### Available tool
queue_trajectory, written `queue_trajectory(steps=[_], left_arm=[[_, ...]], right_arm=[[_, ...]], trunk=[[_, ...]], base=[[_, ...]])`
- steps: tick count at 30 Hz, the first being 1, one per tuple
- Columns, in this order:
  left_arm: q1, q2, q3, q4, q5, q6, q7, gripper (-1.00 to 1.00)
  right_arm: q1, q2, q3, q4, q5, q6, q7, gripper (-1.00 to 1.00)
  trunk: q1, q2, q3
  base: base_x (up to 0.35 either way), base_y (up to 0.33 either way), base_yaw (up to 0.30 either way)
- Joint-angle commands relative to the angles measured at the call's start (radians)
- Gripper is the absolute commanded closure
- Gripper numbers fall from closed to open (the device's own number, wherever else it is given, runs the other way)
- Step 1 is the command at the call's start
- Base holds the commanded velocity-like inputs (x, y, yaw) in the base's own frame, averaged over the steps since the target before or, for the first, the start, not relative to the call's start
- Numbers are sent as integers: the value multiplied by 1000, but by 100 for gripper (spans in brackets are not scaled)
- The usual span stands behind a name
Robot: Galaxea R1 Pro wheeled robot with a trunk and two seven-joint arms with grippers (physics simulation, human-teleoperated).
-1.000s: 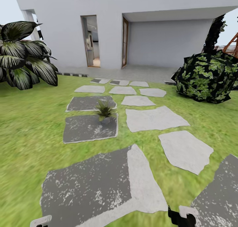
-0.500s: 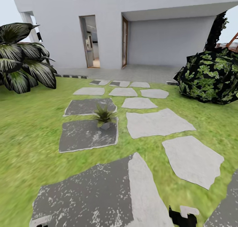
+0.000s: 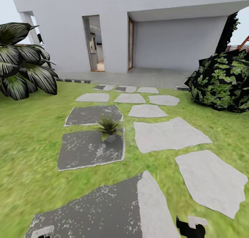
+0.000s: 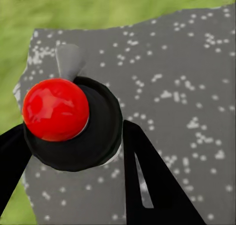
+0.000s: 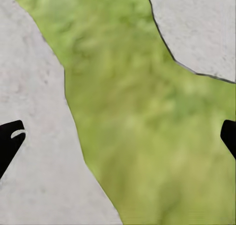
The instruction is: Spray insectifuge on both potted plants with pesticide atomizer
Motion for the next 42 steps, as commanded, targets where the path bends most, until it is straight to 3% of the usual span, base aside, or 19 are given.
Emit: queue_trajectory(steps=[1, 33, 42], left_arm=[[-1, 0, 9, 1, -10, -3, -4, 100], [-1, -1, 9, 2, -10, -3, -4, 100], [-1, -1, 9, 2, -10, -3, -4, 100]], right_arm=[[-1, 0, -5, 2, 11, -3, -4, -100], [-1, -2, -5, 2, 11, -3, -5, -100], [-1, -4, -5, 0, 10, -3, -5, -100]], trunk=[[0, 0, -1], [0, 0, -1], [0, 0, 3]], base=[[337, 100, 0], [337, 112, 0], [307, 187, -121]])
